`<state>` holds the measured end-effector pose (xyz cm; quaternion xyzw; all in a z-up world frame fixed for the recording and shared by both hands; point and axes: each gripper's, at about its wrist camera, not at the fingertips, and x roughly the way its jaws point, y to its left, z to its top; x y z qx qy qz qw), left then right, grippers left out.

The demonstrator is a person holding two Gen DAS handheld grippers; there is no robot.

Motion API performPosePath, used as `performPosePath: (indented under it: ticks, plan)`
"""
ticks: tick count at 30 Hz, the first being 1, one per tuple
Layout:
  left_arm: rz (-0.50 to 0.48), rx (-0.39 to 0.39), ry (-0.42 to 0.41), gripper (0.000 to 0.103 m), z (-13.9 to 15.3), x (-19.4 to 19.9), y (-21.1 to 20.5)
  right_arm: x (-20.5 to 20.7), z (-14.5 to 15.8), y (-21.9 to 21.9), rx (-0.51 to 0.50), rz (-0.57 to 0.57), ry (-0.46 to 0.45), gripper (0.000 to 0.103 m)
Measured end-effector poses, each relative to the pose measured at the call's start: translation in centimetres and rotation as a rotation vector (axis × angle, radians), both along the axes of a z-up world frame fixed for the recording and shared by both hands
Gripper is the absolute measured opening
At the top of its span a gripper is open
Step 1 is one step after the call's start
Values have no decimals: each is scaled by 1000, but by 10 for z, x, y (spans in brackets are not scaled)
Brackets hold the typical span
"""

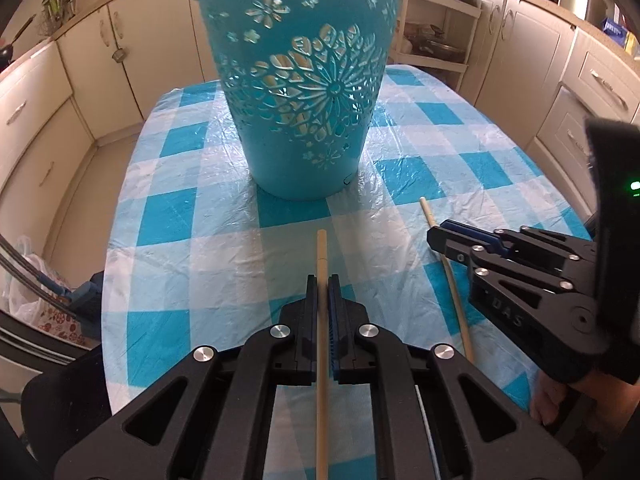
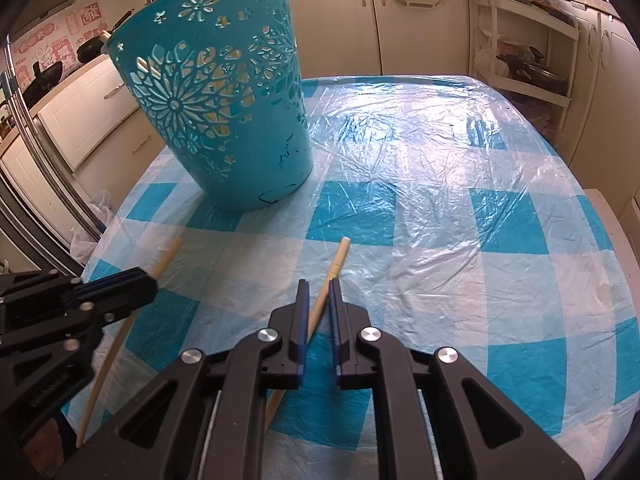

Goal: Organize utensils
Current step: 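Lift the stick with the left gripper over the teal basket, then open the left gripper to drop the stick into the basket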

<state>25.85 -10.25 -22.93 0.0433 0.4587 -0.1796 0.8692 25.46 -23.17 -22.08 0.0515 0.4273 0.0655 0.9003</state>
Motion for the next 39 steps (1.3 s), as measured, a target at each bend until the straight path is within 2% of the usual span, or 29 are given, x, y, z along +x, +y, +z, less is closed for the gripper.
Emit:
performPosePath:
  ticks: [9, 14, 22, 26, 33, 39]
  plan:
    - [23, -168, -34, 5, 42, -17, 47, 0, 0, 4, -8, 15, -3, 17]
    - [30, -261, -99, 5, 79, -21, 63, 0, 1, 4, -6, 15, -3, 17]
    - [24, -337, -210, 5, 130, -20, 63, -1, 0, 5, -7, 16, -4, 18]
    - [44, -376, -279, 5, 156, -5, 59, -1, 0, 5, -8, 22, -4, 20]
    - [98, -462, -468, 5, 211, 27, 47, 0, 0, 4, 4, 23, -4, 21]
    - [175, -509, -526, 5, 222, 70, 40, 0, 1, 4, 15, 33, -4, 25]
